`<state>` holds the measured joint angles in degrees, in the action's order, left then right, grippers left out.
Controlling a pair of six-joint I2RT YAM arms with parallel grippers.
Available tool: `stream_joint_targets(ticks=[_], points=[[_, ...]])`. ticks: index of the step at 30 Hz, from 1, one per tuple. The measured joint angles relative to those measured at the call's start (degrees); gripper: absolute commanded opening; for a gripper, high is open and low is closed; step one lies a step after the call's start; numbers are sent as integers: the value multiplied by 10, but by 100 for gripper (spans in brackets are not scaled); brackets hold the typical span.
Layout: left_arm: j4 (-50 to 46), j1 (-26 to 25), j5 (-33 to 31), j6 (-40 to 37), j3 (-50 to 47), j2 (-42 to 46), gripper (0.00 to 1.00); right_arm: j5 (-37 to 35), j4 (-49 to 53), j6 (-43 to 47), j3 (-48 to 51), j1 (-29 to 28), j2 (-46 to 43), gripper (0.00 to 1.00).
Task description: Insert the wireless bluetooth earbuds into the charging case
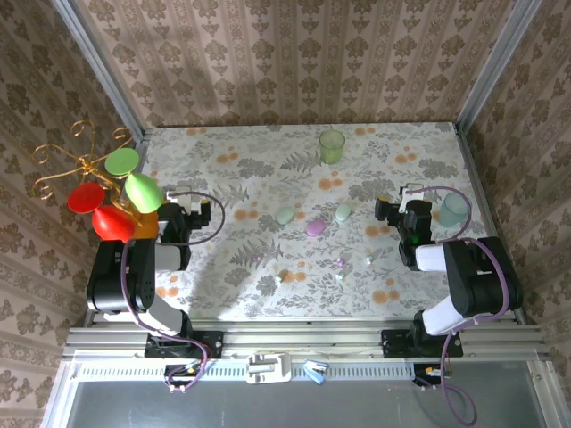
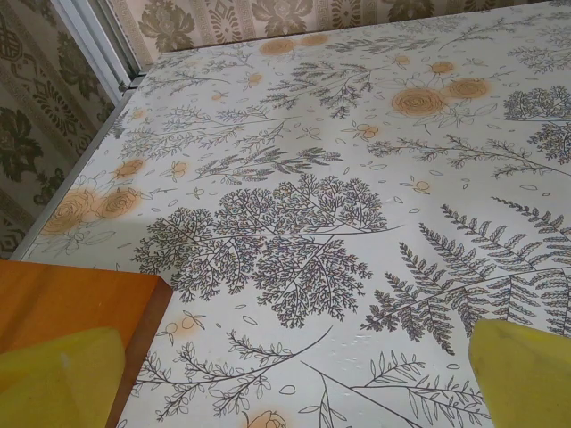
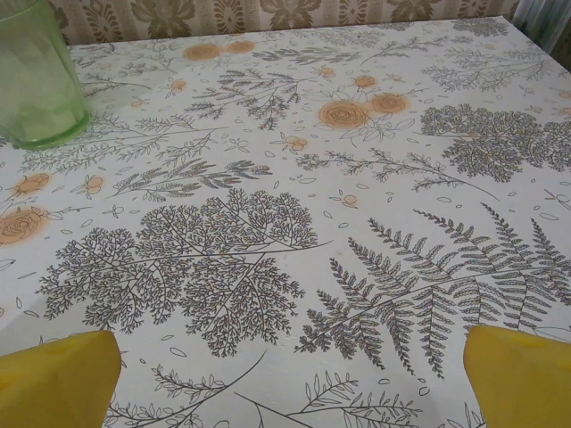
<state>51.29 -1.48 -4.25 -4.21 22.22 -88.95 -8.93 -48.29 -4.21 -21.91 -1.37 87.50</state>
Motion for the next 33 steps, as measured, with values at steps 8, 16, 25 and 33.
stream_joint_targets(ticks=[8,16,25,33], points=[[0,0,0,0,0,0,100,0,0,0,0,0,0,100],[0,0,0,0,0,0,100,0,0,0,0,0,0,100],[0,0,0,0,0,0,100,0,0,0,0,0,0,100],[7,-1,5,0,-2,0,100,6,0,0,0,0,0,100]])
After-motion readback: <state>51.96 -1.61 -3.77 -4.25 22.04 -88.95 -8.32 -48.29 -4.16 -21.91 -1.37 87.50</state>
